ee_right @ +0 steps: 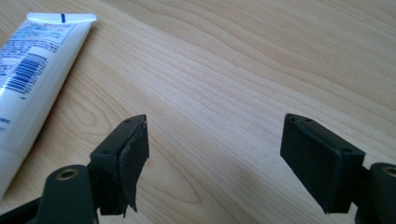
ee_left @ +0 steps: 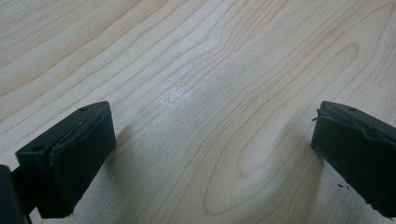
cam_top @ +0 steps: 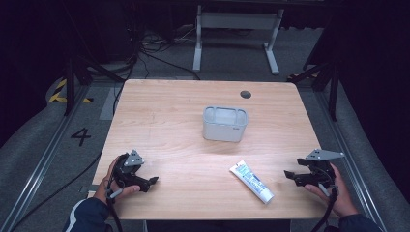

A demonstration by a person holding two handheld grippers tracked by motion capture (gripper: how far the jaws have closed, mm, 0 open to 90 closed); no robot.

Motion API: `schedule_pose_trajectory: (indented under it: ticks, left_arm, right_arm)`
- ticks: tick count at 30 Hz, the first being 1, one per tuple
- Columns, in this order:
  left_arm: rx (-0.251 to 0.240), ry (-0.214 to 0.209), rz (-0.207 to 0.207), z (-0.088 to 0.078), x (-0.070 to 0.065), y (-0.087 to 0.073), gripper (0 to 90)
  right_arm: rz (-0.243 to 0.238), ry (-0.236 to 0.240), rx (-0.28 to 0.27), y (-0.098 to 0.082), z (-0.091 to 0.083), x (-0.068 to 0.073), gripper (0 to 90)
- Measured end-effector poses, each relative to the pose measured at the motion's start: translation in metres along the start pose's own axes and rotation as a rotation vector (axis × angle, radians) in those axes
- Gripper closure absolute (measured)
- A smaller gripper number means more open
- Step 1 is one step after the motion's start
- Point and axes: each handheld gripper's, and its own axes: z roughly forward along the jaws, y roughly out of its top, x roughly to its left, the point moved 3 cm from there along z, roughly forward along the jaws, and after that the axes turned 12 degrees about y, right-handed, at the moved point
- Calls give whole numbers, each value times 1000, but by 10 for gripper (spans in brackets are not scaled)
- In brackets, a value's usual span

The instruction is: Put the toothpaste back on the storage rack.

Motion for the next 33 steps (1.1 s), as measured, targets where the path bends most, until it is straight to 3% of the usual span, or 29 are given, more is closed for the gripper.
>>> schedule_pose_trajectory:
  ticks: [11,23,33]
  left_arm:
    - [-1,0,2,0,1,0,2]
    - [-1,-3,-2,1,0,0,2]
    - [-1,-3,-2,1,0,0,2]
  right_arm:
    - [-61,28,5,17,3,21,242]
    - [-130,90,49,34,20,48,249]
    - [-159,111,56,45,28,62,254]
